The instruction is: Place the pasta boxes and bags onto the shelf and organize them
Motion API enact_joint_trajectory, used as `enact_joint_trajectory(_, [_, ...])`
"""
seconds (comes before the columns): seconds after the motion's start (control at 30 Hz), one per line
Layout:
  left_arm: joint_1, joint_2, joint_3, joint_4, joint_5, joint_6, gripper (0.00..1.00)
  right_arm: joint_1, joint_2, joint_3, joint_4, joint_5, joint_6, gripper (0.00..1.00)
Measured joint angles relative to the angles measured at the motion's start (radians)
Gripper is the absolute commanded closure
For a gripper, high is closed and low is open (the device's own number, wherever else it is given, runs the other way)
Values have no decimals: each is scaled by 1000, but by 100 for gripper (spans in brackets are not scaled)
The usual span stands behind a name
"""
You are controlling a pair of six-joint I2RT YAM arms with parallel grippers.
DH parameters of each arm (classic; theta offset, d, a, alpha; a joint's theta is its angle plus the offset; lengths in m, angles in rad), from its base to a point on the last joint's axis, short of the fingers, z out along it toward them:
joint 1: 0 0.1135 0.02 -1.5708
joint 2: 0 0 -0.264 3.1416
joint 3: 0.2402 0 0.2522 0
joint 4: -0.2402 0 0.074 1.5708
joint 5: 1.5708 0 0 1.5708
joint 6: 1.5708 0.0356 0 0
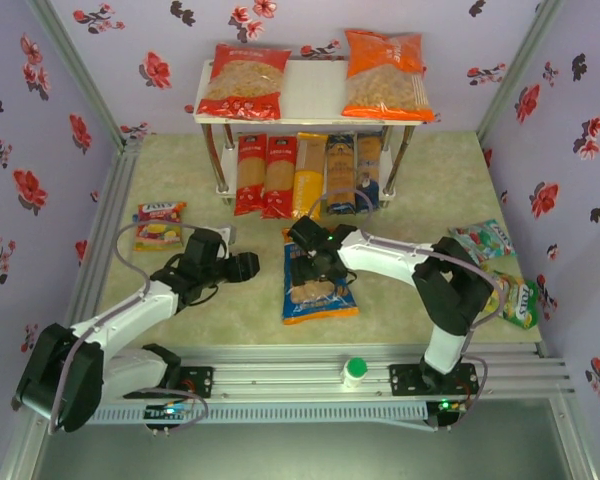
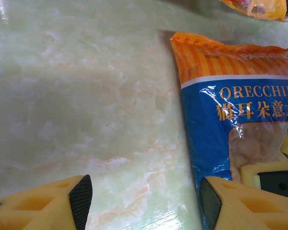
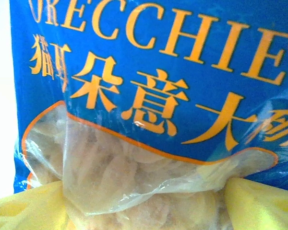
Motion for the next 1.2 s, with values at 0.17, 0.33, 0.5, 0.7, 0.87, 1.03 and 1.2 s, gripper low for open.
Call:
enact_joint_trajectory(0.17, [1,-1,0,3,5,0,37,1,19,10,16,-37,25,51])
enact_joint_trajectory(0.33, [3,-13,0,3,5,0,37,1,13,9,25,-55,41,64])
enact_joint_trajectory(0.5, [5,-19,0,3,5,0,39,1,-11,-22,61,-60,55,75])
enact_joint_trajectory(0.7, [7,-26,0,3,5,1,44,-6,-53,-82,128,-60,72,100])
enact_joint_trajectory(0.87, [8,-26,5,-7,4,2,51,-8,-74,-111,162,-61,76,100])
enact_joint_trajectory(1.03, [9,-26,21,-13,4,2,58,-11,-88,-130,187,-64,75,100])
enact_joint_trajectory(1.2, [9,-26,31,-17,4,2,61,-11,-93,-138,198,-63,71,100])
